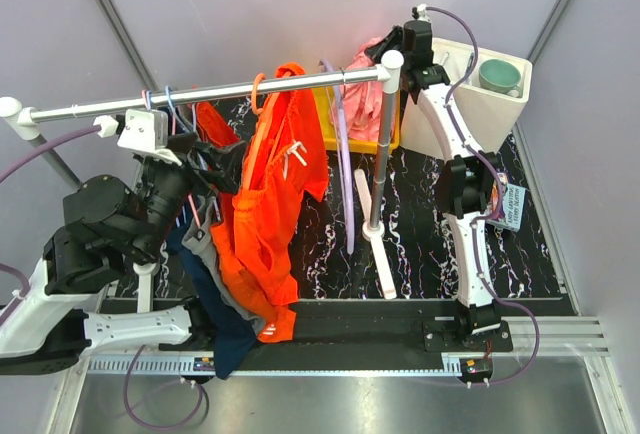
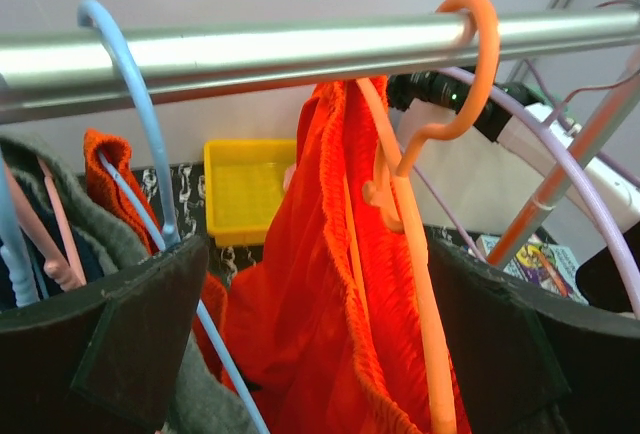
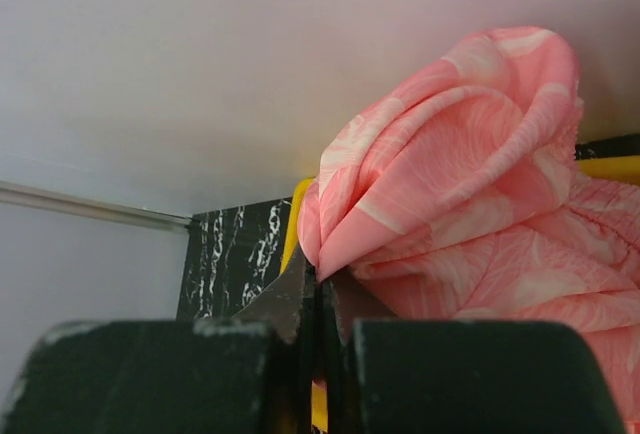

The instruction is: Remove the shorts from the hanger

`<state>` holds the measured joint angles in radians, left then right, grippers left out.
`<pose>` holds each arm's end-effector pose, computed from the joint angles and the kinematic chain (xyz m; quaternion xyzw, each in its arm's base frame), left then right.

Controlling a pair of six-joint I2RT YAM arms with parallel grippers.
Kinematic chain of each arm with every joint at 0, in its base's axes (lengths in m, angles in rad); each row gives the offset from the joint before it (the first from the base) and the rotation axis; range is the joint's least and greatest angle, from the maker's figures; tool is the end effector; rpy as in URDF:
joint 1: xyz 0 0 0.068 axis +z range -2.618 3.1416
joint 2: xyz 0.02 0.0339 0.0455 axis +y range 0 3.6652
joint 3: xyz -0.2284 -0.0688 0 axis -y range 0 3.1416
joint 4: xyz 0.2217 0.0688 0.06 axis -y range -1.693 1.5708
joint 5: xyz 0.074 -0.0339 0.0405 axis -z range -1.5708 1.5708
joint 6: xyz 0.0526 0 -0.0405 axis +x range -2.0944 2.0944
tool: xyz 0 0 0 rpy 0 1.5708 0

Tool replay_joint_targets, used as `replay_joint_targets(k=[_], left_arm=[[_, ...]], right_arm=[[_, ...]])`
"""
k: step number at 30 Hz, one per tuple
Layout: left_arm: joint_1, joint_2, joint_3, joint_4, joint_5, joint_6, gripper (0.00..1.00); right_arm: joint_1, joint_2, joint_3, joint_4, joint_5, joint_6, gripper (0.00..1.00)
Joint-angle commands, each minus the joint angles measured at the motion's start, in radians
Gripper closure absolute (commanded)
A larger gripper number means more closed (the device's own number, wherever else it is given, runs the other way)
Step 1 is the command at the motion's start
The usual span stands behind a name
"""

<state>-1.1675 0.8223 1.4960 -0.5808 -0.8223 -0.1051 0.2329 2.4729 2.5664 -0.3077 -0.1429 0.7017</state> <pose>0.0785 -0.0858 0.4762 0.0580 0.6820 -0.1861 0.7049 0.5213 0.1313 0.3087 0.1368 0.7658 0.3316 0.5337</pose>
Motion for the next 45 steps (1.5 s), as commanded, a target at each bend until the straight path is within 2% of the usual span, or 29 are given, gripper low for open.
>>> replay_joint_targets(k=[1,8,11,12,13,14,15,16,20,21,24,29,32,37,42,45], left_arm=[[0.002,0.076,0.079,-0.071,-0.097,-0.115,0.01],[0.005,0.126,0.167,-0.207,-0.019,-0.226,0.01],[0.005,0.124,0.185,-0.261,0.07,-0.28,0.01],[0.006,0.124,0.187,-0.272,0.134,-0.291,0.01],[0.006,0.115,0.188,-0.284,0.161,-0.294,0.01],[0.005,0.11,0.201,-0.312,0.179,-0.301,0.01],[0.005,0.101,0.213,-0.326,0.204,-0.324,0.01],[0.005,0.092,0.22,-0.335,0.213,-0.335,0.01],[0.005,0.034,0.216,-0.327,0.253,-0.341,0.01],[0.005,0.015,0.213,-0.332,0.241,-0.352,0.01],[0.006,0.008,0.199,-0.336,0.241,-0.358,0.01],[0.006,0.061,0.254,-0.416,0.301,-0.383,0.01],[0.005,0.058,0.225,-0.425,0.285,-0.406,0.01],[0.005,0.06,0.245,-0.442,0.189,-0.377,0.01],[0.005,0.107,0.277,-0.442,0.178,-0.315,0.01],[0.006,0.167,0.331,-0.456,0.187,-0.295,0.03]], right_arm=[[0.019,-0.019,-0.053,0.01,-0.018,-0.036,1.0],[0.054,-0.041,-0.201,-0.001,0.034,0.016,1.0],[0.065,-0.046,-0.195,-0.048,0.048,0.019,1.0],[0.065,-0.022,-0.169,-0.129,0.051,0.013,0.99],[0.065,-0.005,-0.087,-0.18,0.057,0.006,0.94],[0.065,0.013,-0.039,-0.236,0.069,-0.004,0.77],[0.065,0.049,0.015,-0.348,0.074,-0.011,0.68],[0.063,0.061,0.111,-0.387,0.072,-0.025,0.62],[0.06,0.025,0.153,-0.439,0.086,-0.08,0.25],[0.06,-0.014,0.143,-0.458,0.086,-0.082,0.11],[0.062,-0.097,0.077,-0.526,0.075,-0.1,0.01],[0.063,-0.227,0.048,-0.726,0.075,-0.131,0.0],[0.063,-0.322,-0.001,-0.804,0.033,-0.128,0.0],[0.072,-0.535,-0.328,-0.775,-0.023,-0.116,0.0],[0.08,-0.817,-0.686,-0.619,-0.067,-0.091,0.0],[0.08,-0.92,-0.78,-0.62,-0.07,-0.108,0.0]])
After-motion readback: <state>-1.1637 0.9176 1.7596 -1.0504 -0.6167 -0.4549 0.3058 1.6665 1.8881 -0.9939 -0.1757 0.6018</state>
